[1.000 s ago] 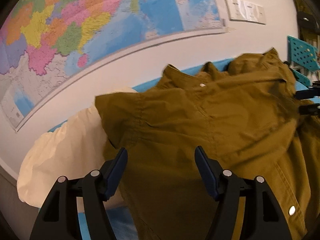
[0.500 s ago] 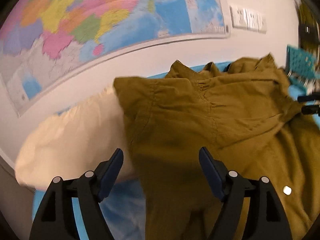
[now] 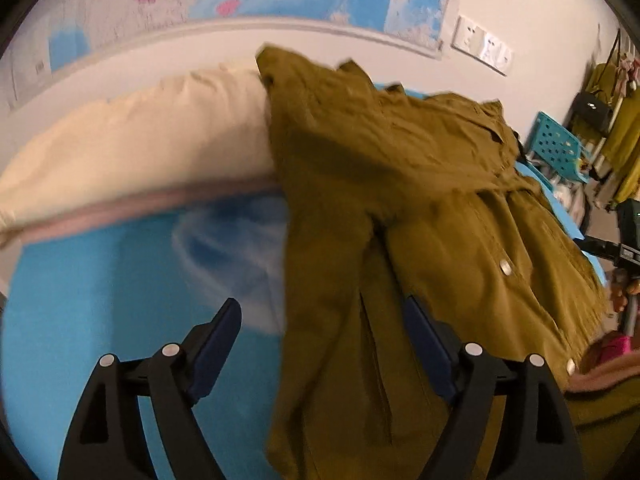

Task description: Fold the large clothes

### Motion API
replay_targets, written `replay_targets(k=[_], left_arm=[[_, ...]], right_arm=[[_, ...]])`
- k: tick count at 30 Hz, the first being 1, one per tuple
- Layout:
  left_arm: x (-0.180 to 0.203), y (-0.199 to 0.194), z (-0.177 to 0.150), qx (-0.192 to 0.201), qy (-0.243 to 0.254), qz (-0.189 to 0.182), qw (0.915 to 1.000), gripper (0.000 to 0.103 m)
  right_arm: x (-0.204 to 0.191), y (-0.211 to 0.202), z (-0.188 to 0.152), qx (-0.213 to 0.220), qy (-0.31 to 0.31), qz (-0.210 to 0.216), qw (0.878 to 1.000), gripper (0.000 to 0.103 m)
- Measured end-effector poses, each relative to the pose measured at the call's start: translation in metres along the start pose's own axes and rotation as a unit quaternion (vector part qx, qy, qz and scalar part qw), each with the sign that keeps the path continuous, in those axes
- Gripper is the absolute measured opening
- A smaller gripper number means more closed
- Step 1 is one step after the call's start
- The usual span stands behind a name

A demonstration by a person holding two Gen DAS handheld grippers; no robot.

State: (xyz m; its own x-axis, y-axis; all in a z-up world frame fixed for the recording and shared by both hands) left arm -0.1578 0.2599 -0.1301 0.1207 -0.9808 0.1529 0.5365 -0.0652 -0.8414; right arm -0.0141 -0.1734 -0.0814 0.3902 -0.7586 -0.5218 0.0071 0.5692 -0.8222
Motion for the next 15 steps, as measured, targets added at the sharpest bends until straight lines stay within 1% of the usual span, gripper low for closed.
replay_targets(k=[3,5,8,10,11,13,15], left_arm=[[0.007,0.002,-0.016,-0.011,0.008,-0.007,0.9999,0.08],[0.013,0.003,-0.029,-0.021,0.006,-0.023,0.9995,0.082],[0.014,0.004,-0.046,-0.031,0.001,-0.03,0.9991,0.083],[0.016,0.002,-0.053,-0.03,-0.001,-0.035,0.9989,0.085],[0.017,0.0,-0.057,-0.033,-0.003,-0.048,0.9983,0.088],[0.022,-0.003,-0.061,-0.035,-0.006,-0.073,0.9967,0.091],[0.027,-0.007,-0.067,-0.037,-0.01,-0.108,0.9933,0.091]], right_arm=[[0.003,-0.008,-0.015,0.007,0.014,0.009,1.0,0.079],[0.002,-0.01,-0.027,0.005,0.024,0.024,0.999,0.081],[-0.004,-0.015,-0.041,0.009,0.024,0.043,0.999,0.081],[-0.008,-0.018,-0.047,0.007,0.026,0.059,0.998,0.082],[-0.012,-0.018,-0.052,0.005,0.026,0.068,0.997,0.082],[-0.018,-0.017,-0.058,-0.001,0.022,0.076,0.997,0.083],[-0.026,-0.015,-0.063,-0.011,0.011,0.085,0.996,0.083]])
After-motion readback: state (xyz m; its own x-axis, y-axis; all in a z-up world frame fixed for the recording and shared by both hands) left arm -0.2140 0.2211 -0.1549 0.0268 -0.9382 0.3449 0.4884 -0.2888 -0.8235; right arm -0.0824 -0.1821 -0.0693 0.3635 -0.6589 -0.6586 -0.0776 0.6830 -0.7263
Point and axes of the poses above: each gripper's, at about its wrist camera, not at the fingertips, and y roughly the way its jaws point, x to its right, z to its top, the point moved 8 cm from there along y, roughly the way its jaws point, and after that the axes turned 8 degrees about -x, right-handed, at the moved point
